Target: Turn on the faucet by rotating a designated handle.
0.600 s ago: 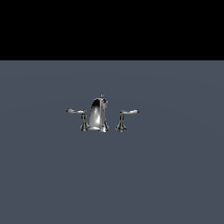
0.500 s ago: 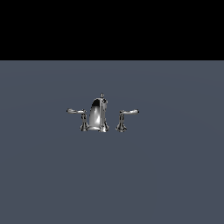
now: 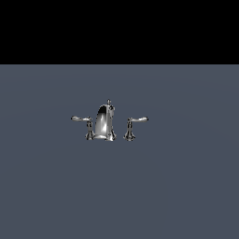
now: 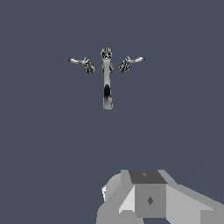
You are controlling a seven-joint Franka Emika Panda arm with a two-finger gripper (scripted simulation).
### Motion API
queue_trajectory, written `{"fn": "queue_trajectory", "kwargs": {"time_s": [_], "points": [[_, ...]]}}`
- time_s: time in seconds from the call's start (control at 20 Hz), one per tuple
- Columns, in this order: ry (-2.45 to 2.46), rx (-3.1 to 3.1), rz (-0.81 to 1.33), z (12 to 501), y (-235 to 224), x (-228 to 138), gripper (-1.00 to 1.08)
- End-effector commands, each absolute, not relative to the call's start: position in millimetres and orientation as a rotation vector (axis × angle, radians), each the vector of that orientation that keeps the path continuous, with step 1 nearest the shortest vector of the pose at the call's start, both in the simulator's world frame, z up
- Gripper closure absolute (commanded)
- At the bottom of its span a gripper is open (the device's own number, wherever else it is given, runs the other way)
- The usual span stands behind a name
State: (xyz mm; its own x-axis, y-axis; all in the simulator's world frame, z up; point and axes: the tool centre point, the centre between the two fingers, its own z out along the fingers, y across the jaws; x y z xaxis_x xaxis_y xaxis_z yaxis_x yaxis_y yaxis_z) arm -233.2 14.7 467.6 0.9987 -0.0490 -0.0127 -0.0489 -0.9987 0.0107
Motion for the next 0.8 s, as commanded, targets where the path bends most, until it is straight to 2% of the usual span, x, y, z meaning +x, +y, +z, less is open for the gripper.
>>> {"fn": "queue_trajectory", "kwargs": {"time_s": [0.0, 0.75], "points": [[-0.126, 3.129, -0.021, 459, 18, -227, 1.08], [-0.651, 3.068, -0.018, 374, 36, -157, 1.08]]}}
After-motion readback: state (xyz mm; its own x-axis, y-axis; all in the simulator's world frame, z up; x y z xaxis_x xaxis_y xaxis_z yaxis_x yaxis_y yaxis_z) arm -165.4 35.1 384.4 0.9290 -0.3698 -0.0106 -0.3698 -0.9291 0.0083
